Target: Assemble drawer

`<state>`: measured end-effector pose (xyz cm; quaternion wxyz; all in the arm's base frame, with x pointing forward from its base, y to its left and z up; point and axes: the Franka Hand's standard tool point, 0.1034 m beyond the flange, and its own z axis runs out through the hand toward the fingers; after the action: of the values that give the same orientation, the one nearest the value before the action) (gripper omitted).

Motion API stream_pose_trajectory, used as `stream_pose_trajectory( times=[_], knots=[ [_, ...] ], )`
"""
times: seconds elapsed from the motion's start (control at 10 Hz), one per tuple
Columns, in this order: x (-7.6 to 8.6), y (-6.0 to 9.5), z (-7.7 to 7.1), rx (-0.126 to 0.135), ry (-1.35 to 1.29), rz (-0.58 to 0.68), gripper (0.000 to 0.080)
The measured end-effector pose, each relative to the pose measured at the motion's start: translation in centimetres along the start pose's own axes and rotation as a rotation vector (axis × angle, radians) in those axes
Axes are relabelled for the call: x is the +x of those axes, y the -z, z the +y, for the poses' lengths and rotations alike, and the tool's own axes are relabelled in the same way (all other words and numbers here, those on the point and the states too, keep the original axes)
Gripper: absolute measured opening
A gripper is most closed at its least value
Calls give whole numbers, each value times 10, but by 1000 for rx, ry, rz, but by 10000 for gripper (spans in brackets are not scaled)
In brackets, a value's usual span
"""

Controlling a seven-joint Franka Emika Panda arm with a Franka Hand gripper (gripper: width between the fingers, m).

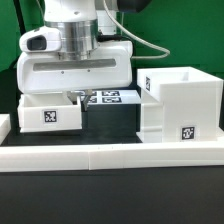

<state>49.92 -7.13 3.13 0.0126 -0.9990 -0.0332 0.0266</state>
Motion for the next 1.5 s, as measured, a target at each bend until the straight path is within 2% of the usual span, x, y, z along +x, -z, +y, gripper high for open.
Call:
stream_pose_trajectory(
  times=[0.1, 0.2, 0.4, 0.8, 0.9, 1.1, 1.5],
  knots=[
    [0, -1, -1, -5, 57, -2, 42],
    [2, -1, -5, -24, 195, -3, 42],
    [6, 1, -7, -22, 398, -19, 42],
    [4, -1, -4, -20, 587, -24, 42],
    [5, 0, -6, -22, 723, -38, 42],
    [17, 4, -15, -40, 970, -49, 42],
    [13, 3, -7, -42, 1184, -70, 42]
  ],
)
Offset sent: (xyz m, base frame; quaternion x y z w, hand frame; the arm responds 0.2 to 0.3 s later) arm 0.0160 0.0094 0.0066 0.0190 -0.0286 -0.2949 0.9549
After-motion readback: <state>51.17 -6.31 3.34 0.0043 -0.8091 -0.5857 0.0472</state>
